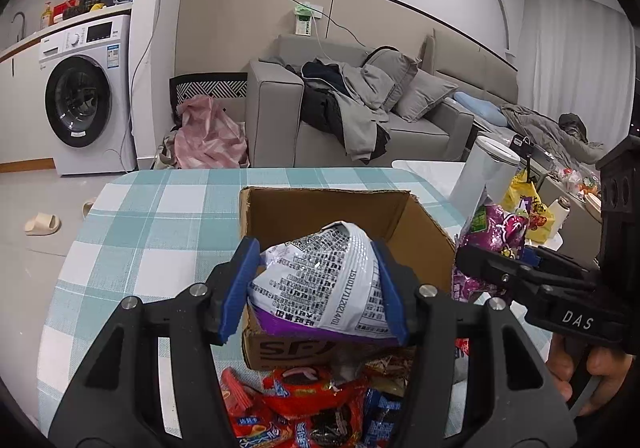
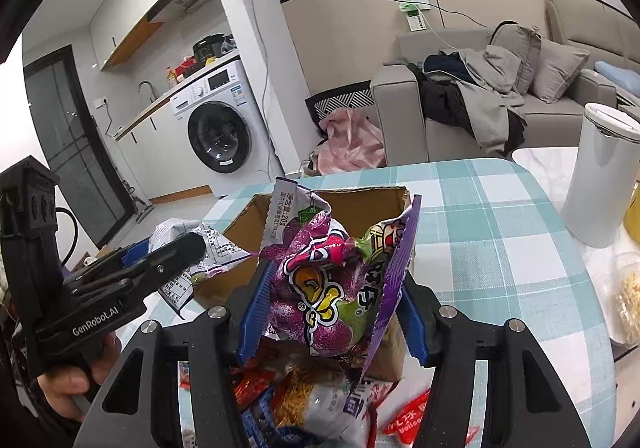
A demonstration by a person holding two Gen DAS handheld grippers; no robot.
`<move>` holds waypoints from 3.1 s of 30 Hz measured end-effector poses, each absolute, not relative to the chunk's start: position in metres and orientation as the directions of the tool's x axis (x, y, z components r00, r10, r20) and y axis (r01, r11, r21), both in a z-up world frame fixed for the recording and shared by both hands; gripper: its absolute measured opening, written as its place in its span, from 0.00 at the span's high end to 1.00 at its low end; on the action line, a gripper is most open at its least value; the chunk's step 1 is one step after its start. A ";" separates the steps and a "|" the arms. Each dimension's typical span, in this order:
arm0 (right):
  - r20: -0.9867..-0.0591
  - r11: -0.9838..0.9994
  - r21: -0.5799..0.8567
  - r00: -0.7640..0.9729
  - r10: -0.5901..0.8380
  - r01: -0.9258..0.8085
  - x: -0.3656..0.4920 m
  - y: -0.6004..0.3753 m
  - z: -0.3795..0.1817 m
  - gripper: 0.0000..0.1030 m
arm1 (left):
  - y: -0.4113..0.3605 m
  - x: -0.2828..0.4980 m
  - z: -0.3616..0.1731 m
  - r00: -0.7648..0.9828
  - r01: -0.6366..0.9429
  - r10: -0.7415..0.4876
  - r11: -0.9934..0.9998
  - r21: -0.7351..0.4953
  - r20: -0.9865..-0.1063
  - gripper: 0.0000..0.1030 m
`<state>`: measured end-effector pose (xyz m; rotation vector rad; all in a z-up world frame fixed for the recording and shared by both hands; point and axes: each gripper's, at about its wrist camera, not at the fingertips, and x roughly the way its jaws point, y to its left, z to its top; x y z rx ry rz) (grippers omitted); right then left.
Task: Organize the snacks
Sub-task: 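Lift both held bags and carry them over the open cardboard box, then open both tools to drop the bags into the box, then move the left tool to the white noodle bag while the right tool approaches the balloon glue pack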
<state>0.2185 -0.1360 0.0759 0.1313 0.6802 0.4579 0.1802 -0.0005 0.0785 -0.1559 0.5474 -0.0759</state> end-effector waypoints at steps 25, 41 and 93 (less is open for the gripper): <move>-0.600 0.917 0.191 0.698 0.391 -0.349 0.231 -0.122 0.071 0.16 | -0.008 0.196 0.067 0.835 0.003 -0.070 0.992 -0.122 -0.546 0.28; -0.607 0.923 0.116 0.709 0.359 -0.368 0.163 -0.154 0.071 0.00 | 0.002 0.100 0.066 0.844 -0.028 -0.050 0.990 -0.137 -0.534 0.01; -0.737 0.945 0.066 0.623 0.262 -0.319 0.149 -0.184 0.005 0.00 | -0.041 0.045 -0.005 0.695 0.167 -0.175 0.983 -0.080 -0.697 0.07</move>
